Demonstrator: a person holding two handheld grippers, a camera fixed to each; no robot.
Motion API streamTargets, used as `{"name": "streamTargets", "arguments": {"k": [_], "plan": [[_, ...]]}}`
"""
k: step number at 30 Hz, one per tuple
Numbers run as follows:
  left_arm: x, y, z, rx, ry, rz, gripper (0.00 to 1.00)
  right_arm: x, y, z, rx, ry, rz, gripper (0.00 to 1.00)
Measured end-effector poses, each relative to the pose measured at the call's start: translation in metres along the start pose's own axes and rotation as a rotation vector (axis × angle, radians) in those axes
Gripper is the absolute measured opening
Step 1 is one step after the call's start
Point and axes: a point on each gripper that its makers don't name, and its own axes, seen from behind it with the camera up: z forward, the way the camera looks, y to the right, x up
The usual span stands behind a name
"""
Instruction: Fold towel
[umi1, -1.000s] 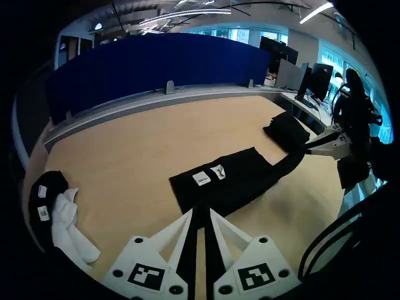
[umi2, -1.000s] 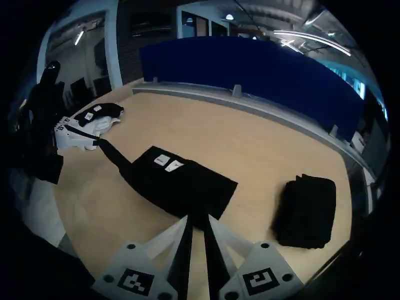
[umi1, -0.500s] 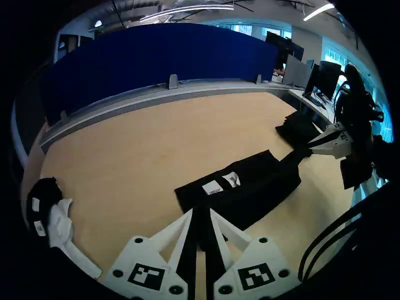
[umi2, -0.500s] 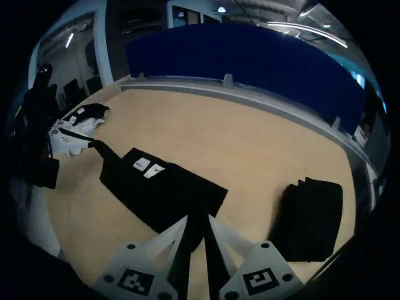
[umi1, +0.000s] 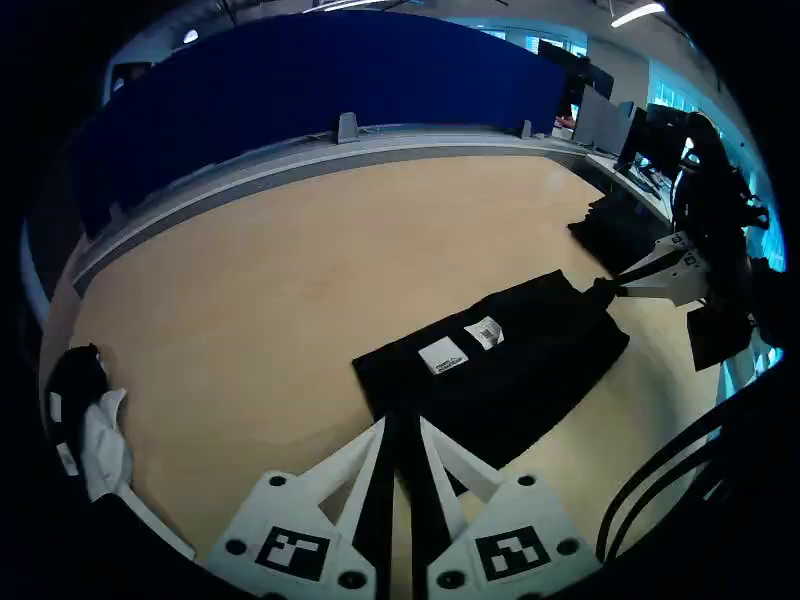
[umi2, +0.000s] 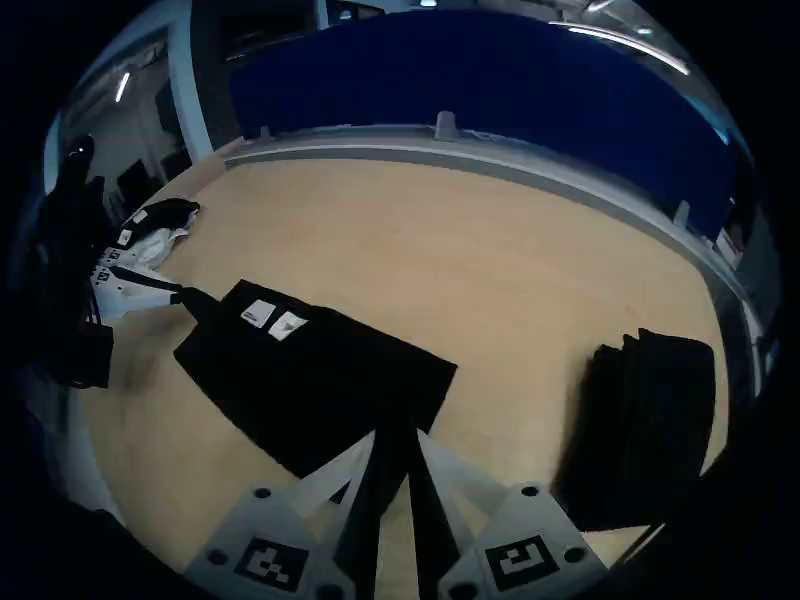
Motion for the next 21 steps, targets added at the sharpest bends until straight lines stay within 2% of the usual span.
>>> {"name": "streamTargets", "arguments": {"k": [7,13,15,18,21], "plan": [[0.000,-0.006,0.012,-0.004,-0.015,-0.014,0.09,0.002,0.005,0.012,-0.017,0.001,0.014,0.14],[0.002,-0.013,0.022,0.011,-0.023,-0.001,0.11,0.001,0.008,0.022,-0.031,-0.012,0.011,0.19],[0.003,-0.014,0.025,0.017,-0.025,0.007,0.12,0.001,0.008,0.025,-0.035,-0.013,0.009,0.25],[0.004,-0.017,0.030,0.030,-0.025,0.020,0.13,0.002,0.011,0.028,-0.054,-0.013,0.004,0.41],[0.006,-0.019,0.033,0.040,-0.027,0.028,0.19,0.003,0.017,0.031,-0.083,-0.011,-0.010,0.48]]}}
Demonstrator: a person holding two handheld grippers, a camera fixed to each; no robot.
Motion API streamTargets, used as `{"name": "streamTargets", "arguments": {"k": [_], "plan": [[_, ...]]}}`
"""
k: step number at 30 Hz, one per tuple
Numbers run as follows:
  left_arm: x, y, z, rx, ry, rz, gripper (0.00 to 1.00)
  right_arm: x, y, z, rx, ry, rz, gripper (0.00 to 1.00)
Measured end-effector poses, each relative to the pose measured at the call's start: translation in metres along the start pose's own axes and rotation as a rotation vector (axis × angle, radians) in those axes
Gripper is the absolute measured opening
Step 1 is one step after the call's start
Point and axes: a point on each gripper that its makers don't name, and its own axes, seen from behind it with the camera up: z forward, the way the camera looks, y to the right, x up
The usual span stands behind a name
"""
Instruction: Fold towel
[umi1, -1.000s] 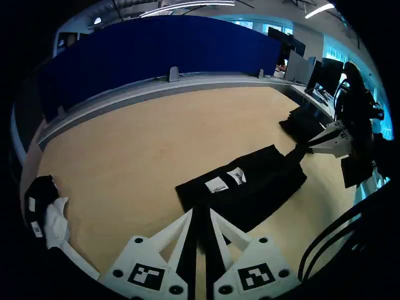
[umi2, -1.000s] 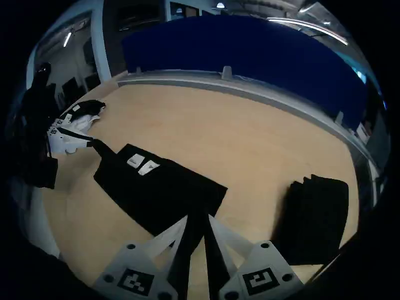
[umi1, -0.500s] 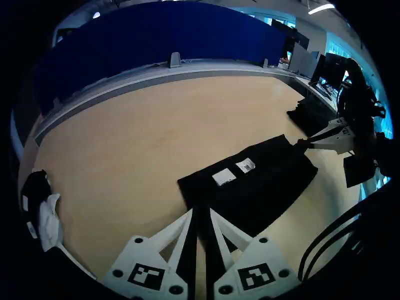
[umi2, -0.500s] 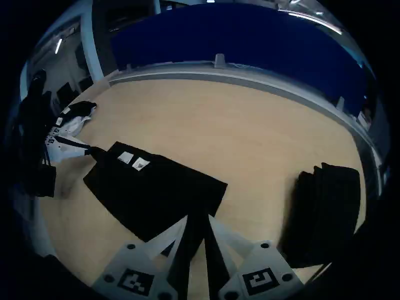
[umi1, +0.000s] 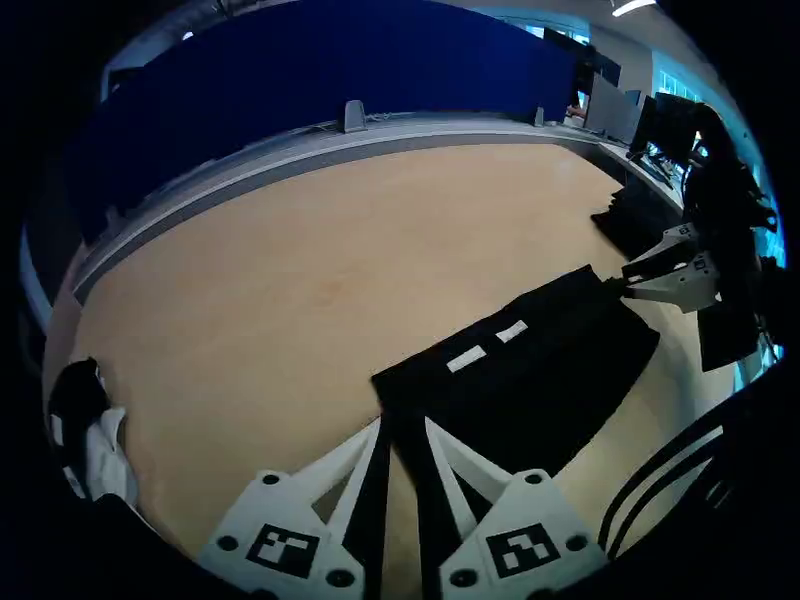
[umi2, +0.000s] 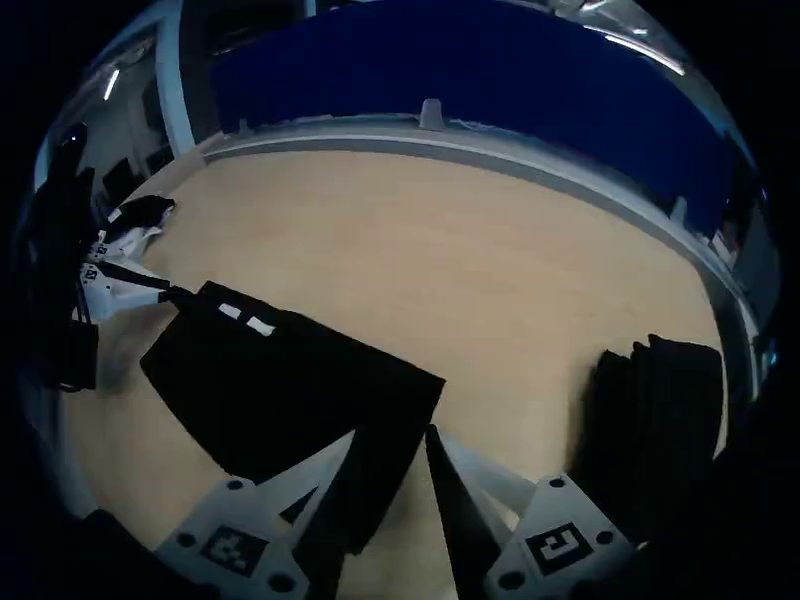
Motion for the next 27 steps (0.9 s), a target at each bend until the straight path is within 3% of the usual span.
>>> {"name": "streamTargets", "arguments": {"k": [8,12,18,24,27], "plan": [[0.006,-0.012,0.004,0.028,0.004,0.014,0.36,0.006,0.013,0.007,-0.058,0.014,-0.041,0.62],[0.011,-0.022,0.006,0.057,0.011,0.015,0.44,0.011,0.019,0.010,-0.083,0.025,-0.044,0.82],[0.016,-0.026,0.005,0.066,0.023,0.006,0.59,0.020,0.019,0.009,-0.086,0.045,-0.050,1.00],[0.014,-0.021,0.003,0.053,0.023,0.003,0.86,0.021,0.021,0.006,-0.087,0.053,-0.036,1.00],[0.013,-0.022,0.001,0.055,0.026,0.003,0.87,0.021,0.020,0.004,-0.084,0.054,-0.025,1.00]]}}
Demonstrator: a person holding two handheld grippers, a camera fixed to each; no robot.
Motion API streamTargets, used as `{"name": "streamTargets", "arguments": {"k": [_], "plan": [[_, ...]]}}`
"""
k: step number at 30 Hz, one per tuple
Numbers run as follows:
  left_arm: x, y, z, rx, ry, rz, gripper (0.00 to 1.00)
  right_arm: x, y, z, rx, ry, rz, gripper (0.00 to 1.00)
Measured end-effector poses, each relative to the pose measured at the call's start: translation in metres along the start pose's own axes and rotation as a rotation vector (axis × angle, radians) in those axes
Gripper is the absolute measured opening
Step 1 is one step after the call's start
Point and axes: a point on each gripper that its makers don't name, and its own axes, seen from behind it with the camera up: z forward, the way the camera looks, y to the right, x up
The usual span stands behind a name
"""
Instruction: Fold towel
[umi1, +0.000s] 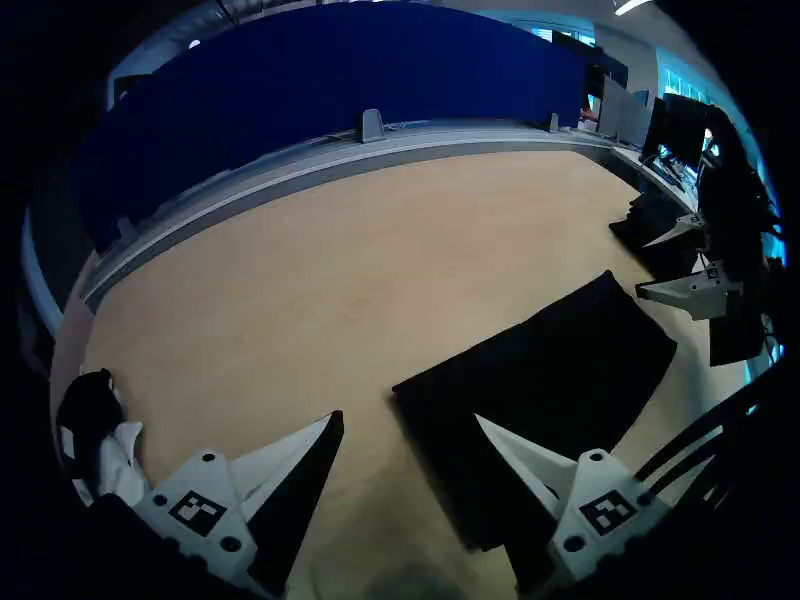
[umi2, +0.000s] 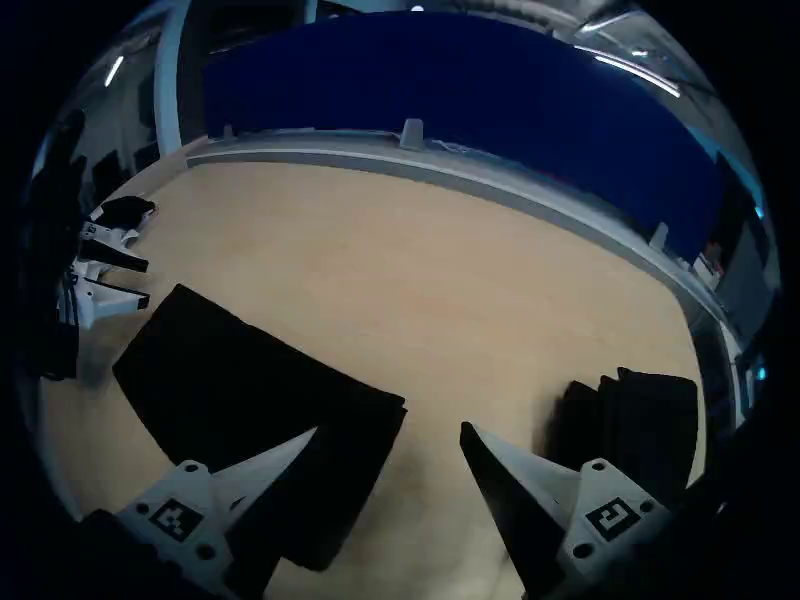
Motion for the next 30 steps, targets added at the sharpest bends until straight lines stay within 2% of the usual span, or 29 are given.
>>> {"name": "streamTargets", "arguments": {"k": [11,18,27,30], "plan": [[-0.002,-0.004,-0.011,0.016,0.012,-0.023,0.87,-0.005,0.001,-0.016,-0.002,0.010,0.011,1.00],[-0.011,-0.005,-0.028,0.028,0.019,-0.041,0.87,-0.013,-0.001,-0.031,-0.003,0.015,0.023,1.00],[-0.035,0.003,-0.056,0.028,0.019,-0.059,0.87,-0.024,-0.007,-0.057,-0.006,0.026,0.031,1.00],[-0.042,0.005,-0.059,0.029,0.016,-0.065,0.87,-0.028,-0.008,-0.062,-0.009,0.029,0.032,1.00]]}}
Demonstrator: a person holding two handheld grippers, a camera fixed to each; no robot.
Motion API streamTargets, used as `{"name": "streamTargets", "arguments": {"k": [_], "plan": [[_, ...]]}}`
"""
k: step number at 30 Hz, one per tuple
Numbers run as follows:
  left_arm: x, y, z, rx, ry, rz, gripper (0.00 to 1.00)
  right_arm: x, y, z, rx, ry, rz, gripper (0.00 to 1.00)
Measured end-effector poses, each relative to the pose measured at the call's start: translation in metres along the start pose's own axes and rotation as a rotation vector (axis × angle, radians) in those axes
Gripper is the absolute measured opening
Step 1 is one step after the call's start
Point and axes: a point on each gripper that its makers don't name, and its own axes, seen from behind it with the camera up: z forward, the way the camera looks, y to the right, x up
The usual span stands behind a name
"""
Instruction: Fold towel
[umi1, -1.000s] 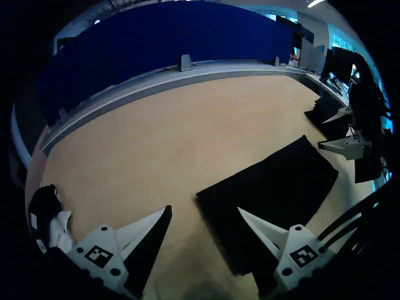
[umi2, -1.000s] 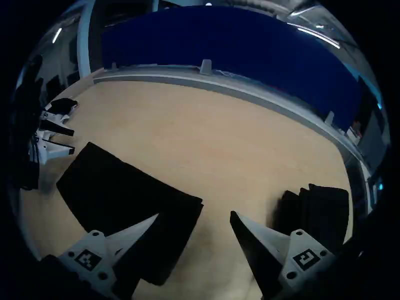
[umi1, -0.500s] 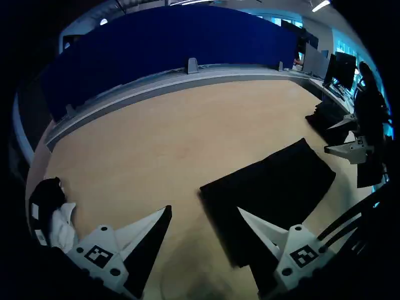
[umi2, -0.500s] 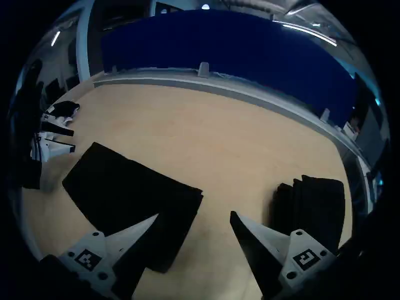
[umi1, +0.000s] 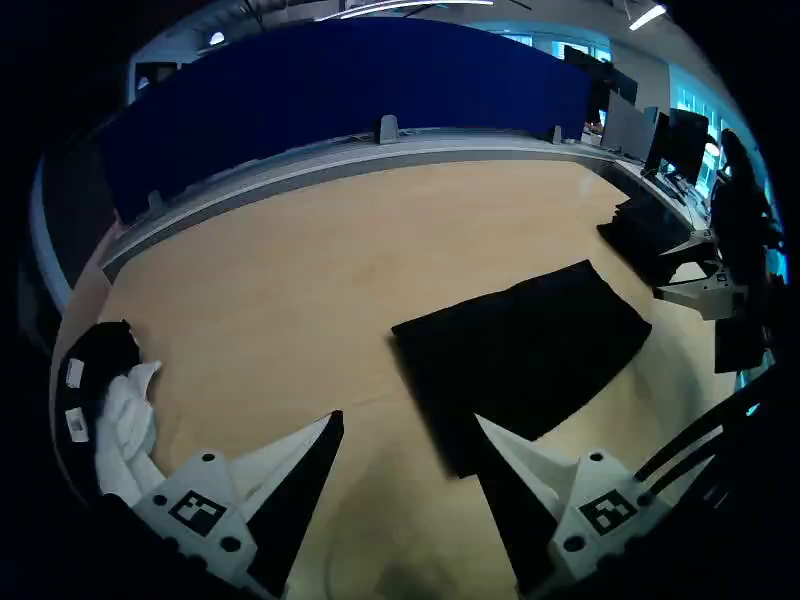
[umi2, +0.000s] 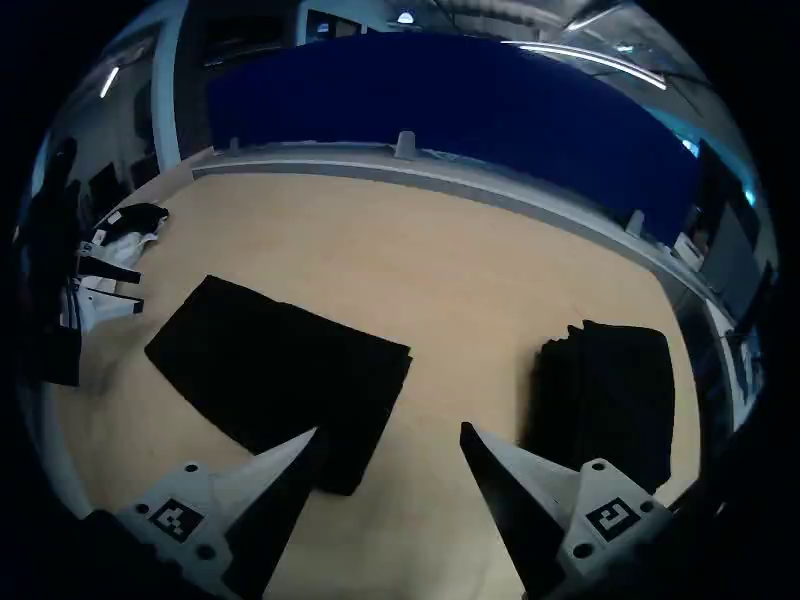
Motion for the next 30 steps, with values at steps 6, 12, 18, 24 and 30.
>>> {"name": "streamTargets", "arguments": {"k": [6,12,18,24,30], "plan": [[-0.003,0.000,-0.004,0.009,0.005,-0.010,0.87,-0.004,-0.004,-0.003,0.016,-0.003,-0.003,1.00],[-0.006,-0.002,-0.016,0.026,0.015,-0.026,0.87,-0.007,-0.012,-0.004,0.057,-0.007,-0.047,1.00],[-0.023,-0.004,-0.035,0.056,0.013,-0.049,0.87,-0.012,-0.021,-0.005,0.103,-0.022,-0.108,1.00],[-0.047,-0.004,-0.058,0.087,0.010,-0.106,0.87,-0.016,-0.028,-0.005,0.146,-0.037,-0.165,1.00],[-0.078,-0.006,-0.080,0.125,-0.009,-0.164,0.87,-0.021,-0.034,-0.003,0.188,-0.060,-0.215,1.00]]}}
